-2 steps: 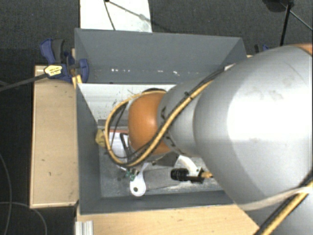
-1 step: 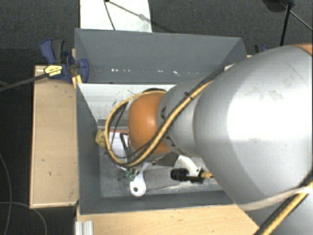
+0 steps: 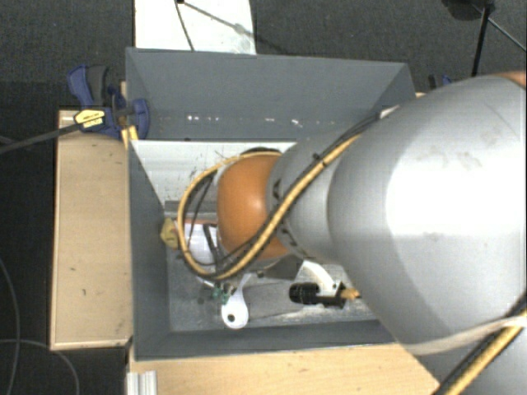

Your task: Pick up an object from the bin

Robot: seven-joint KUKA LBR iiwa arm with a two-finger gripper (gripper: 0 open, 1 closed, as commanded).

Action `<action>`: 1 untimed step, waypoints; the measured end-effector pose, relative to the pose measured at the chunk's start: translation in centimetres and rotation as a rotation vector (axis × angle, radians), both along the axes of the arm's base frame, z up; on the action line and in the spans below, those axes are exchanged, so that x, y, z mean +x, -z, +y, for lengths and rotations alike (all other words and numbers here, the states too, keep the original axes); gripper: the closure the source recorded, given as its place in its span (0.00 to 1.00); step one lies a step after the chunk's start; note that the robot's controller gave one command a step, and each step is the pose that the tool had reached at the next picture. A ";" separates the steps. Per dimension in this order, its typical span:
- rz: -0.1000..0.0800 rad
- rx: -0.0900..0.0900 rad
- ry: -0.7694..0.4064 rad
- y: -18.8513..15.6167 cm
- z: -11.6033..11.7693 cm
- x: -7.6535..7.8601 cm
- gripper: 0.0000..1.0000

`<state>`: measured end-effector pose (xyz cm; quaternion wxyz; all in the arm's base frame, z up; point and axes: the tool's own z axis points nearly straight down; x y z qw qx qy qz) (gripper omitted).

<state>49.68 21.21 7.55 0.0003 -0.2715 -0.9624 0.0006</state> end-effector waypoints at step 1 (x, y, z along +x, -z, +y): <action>0.008 -0.003 0.000 -2.0 -0.1 -0.2 1.00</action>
Offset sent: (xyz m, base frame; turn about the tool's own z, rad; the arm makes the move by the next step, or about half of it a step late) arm 0.0000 0.0000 0.0121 0.0000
